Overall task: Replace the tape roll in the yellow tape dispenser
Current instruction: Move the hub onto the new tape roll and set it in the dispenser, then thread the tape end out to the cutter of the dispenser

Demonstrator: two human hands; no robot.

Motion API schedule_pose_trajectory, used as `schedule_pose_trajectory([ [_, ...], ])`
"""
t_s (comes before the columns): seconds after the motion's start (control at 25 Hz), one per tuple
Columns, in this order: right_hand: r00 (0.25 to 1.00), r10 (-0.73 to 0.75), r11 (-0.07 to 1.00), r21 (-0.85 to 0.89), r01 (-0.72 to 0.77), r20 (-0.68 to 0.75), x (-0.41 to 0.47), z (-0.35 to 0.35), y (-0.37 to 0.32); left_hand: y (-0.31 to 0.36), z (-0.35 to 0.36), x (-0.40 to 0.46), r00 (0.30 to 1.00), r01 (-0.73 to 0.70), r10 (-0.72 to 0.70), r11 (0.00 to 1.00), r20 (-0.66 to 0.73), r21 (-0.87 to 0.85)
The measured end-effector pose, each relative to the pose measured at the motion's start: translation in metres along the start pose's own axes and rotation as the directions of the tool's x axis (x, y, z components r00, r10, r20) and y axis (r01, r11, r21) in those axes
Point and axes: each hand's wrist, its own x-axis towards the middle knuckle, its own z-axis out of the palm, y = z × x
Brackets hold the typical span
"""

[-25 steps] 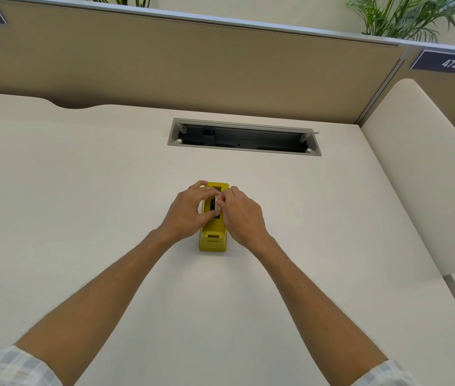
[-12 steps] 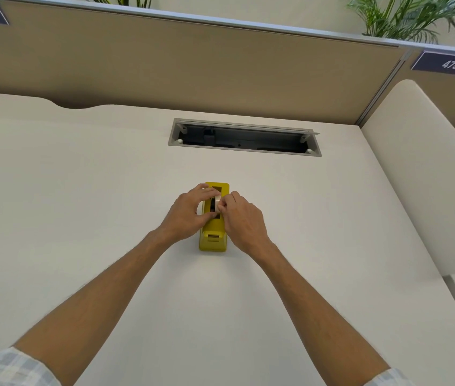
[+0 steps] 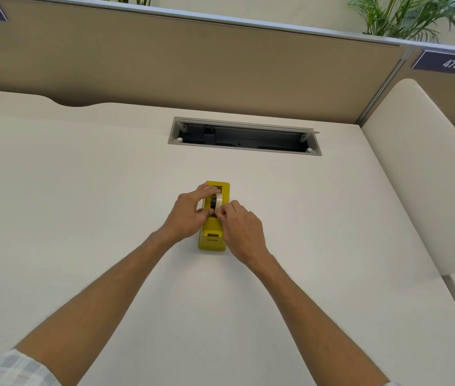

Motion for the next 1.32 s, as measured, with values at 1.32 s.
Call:
schedule_pose_trajectory([
  [1.32,0.999,0.037,0.999,-0.002,-0.037,-0.035,-0.024,-0.011,-0.011,0.008,0.005,-0.015,0.974,0.228,-0.223,0.958,-0.047,0.177],
])
